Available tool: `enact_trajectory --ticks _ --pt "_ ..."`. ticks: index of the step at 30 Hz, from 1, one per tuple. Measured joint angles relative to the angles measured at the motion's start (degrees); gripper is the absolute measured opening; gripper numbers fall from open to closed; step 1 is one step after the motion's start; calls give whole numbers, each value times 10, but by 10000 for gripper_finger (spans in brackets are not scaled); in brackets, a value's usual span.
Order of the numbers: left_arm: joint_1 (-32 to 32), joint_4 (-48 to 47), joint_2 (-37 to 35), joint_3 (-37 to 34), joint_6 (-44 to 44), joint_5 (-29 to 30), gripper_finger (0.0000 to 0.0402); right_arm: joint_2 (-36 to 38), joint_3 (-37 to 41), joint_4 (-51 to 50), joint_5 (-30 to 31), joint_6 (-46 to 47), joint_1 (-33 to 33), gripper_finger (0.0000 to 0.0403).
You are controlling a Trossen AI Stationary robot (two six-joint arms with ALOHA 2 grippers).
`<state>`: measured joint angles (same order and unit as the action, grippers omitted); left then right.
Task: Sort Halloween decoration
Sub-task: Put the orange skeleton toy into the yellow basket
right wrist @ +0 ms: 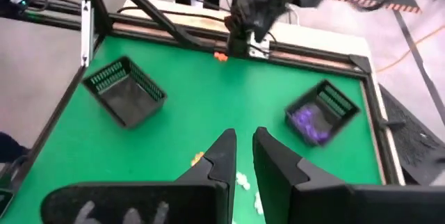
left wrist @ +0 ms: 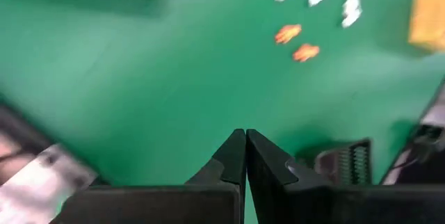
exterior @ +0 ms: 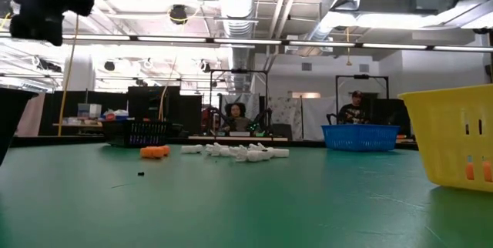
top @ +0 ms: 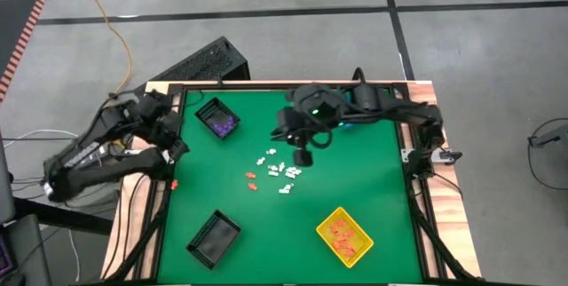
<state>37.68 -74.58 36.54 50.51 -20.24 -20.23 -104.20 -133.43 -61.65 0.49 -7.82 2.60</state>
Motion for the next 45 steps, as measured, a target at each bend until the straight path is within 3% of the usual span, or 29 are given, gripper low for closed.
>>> enact_trajectory --ticks 4,11,15,19,25,31,37,45 --pt "-84 -48 51 42 -41 64 0 32 0 -52 1 2 -6 70" --pt "-284 -44 127 54 -169 144 0 78 0 -114 36 -1 -5 70" --pt "-402 -43 213 54 -216 178 0 92 0 -133 44 -3 -9 70" --pt "-475 -87 320 54 -233 199 0 92 0 -141 44 -7 -15 70" --pt "-524 -145 449 54 -199 188 0 88 0 -150 43 -36 -18 70" --pt "-556 -124 504 53 -141 163 0 88 0 -163 42 -43 -18 70" --pt "-570 -106 525 16 -89 132 0 88 0 -173 41 -42 -17 70" --pt "-577 -79 523 -64 -105 104 0 88 0 -173 40 -38 -14 70"
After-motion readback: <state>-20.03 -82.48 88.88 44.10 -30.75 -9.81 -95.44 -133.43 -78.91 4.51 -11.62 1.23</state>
